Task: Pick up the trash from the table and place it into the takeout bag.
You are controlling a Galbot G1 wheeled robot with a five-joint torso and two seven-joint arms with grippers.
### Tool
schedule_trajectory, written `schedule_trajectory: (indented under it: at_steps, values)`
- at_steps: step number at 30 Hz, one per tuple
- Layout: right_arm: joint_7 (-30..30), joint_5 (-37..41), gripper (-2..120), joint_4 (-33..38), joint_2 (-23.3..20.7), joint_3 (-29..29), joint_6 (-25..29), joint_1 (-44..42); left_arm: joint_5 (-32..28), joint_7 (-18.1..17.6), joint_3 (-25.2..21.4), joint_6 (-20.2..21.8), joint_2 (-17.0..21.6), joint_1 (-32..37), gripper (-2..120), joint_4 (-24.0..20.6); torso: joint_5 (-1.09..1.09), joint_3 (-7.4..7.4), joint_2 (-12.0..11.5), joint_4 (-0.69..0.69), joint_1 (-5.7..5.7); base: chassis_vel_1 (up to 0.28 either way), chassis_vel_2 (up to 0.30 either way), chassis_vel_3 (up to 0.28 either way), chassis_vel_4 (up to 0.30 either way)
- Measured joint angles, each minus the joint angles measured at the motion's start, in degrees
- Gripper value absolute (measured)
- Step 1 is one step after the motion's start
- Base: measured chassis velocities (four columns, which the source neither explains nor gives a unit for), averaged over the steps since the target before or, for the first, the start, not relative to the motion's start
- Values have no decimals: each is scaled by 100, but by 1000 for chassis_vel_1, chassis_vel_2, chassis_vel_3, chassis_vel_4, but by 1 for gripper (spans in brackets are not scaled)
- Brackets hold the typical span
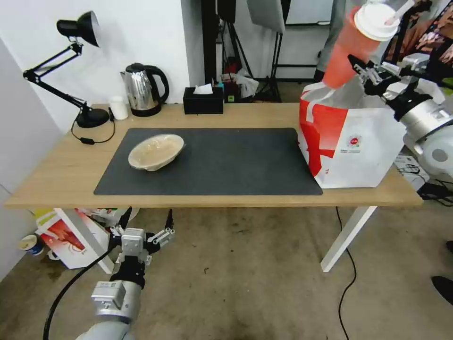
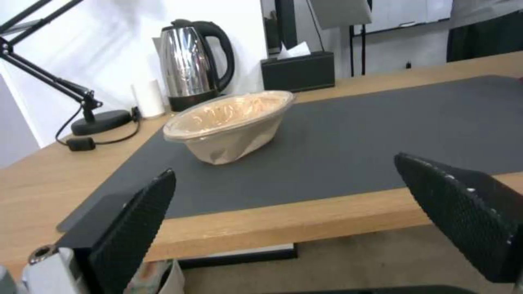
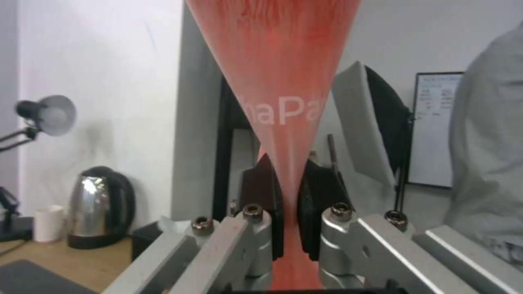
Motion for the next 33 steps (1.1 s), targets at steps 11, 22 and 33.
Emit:
schedule_trajectory:
  at_steps: [11,22,33]
  values:
    - [-85,-441,5,-730,376,-306,129,387,0,0,0,0,0,0,100,0,0,0,0,0,0,0,0,0,0]
    - [-119,-736,5,-1340,654,-644,209,794,0,0,0,0,0,0,100,0,0,0,0,0,0,0,0,0,0]
    - [-128,-813,5,-1504,735,-783,197,898,0,0,0,0,0,0,100,0,-1,0,0,0,0,0,0,0,0]
